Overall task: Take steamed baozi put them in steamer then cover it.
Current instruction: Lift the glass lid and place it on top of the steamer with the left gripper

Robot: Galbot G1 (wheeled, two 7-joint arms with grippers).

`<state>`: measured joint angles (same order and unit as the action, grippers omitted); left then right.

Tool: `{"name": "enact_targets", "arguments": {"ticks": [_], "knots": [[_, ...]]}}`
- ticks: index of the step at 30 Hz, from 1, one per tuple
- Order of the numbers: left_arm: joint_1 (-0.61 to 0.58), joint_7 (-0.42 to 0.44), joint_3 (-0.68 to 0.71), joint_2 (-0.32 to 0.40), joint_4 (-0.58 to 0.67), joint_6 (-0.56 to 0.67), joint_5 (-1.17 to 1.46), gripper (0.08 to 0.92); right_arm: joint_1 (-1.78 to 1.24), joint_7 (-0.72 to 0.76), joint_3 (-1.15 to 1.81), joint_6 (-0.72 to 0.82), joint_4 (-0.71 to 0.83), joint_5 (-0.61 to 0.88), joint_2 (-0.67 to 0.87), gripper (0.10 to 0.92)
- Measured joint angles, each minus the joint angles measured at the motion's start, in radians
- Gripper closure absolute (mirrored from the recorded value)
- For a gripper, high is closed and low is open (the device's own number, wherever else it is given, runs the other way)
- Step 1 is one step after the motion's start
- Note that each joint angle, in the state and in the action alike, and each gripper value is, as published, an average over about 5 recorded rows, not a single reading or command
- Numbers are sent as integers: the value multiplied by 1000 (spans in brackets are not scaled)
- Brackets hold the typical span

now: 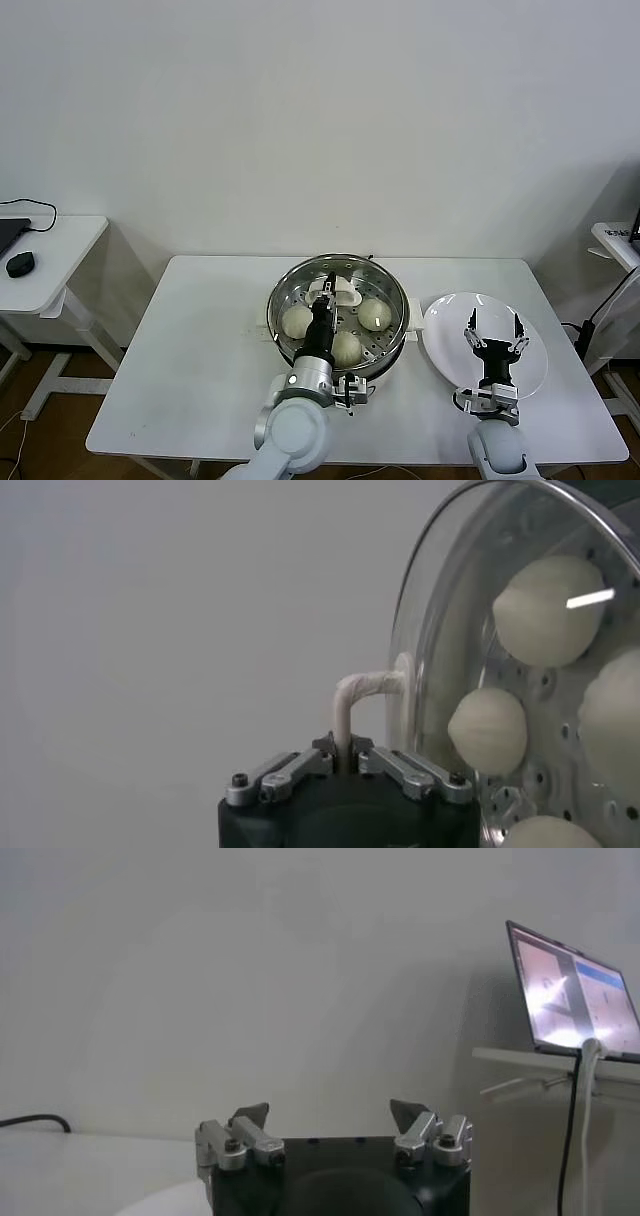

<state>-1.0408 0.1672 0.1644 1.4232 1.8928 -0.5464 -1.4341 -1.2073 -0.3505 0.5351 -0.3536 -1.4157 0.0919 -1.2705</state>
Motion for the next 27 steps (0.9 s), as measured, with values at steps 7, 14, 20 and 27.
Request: {"name": "enact_targets", "arguments": {"ticks": [7,14,20,27], "knots": [[10,-10,7,22,-29,2,-19,810,0,0,0,0,5,0,0,203],[23,3,16,31,-49,10,-35,810,5,0,0,-1,11,-1,-2,203],[33,22,13,34,-64,18,-49,810,7,1,-1,-2,15,-1,-4,203],[34,45,5,33,-68,34,-79,810,8,3,-1,-4,17,-2,-8,203]]}}
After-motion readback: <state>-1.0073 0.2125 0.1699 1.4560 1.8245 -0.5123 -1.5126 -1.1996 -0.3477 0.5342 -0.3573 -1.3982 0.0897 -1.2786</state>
